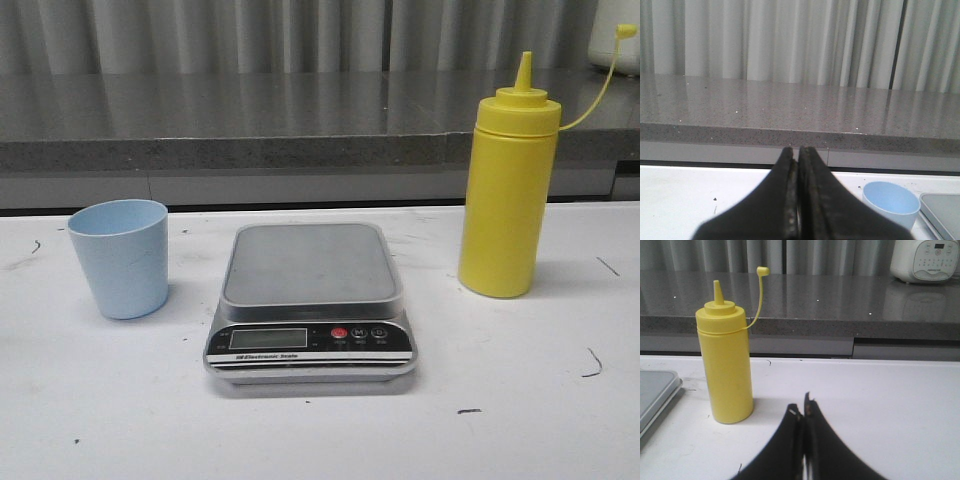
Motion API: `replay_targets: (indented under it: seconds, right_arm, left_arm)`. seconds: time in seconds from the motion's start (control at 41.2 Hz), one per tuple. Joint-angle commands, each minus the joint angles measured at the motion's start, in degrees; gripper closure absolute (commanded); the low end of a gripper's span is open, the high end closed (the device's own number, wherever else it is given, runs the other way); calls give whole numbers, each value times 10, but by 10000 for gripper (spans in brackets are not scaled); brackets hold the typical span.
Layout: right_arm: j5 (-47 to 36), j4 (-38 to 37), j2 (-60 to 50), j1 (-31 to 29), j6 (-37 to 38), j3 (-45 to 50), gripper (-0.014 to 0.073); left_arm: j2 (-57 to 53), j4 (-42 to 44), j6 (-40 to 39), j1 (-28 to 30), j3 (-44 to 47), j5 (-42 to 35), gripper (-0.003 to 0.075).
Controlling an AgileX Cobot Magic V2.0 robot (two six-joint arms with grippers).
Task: Pour seasoning into cup on scale with both arms
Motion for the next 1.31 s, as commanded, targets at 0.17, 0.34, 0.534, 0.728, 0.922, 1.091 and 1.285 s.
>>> replay_targets:
  seconds: [0.17,0.34,0.534,0.728,0.922,1.091,1.285]
  right_arm:
    - [-48,1,-10,-4,-3,-4,716]
    - [-48,1,-10,-4,-3,-4,716]
    - [-48,1,-10,-4,-3,-4,716]
    - [-49,1,-10,-4,-3,-4,716]
    - [-24,1,-10,-3,-3,-42,716]
    - [59,0,-6,-3,-4,-140,716]
    - [142,0,51,-3,-4,-265,716]
  left_arm:
    - [-9,-4,-6,1,14,-47,740]
    - [-9,-4,-6,1,14,-47,740]
    - [-9,-4,-6,1,14,-47,740]
    - [-9,-4,-6,1,14,-57,740]
    - [-9,-4,-6,1,-16,-83,740]
    - [-4,-4,-6,1,-133,-15,740]
    - [61,-3,-6,1,-290,106,740]
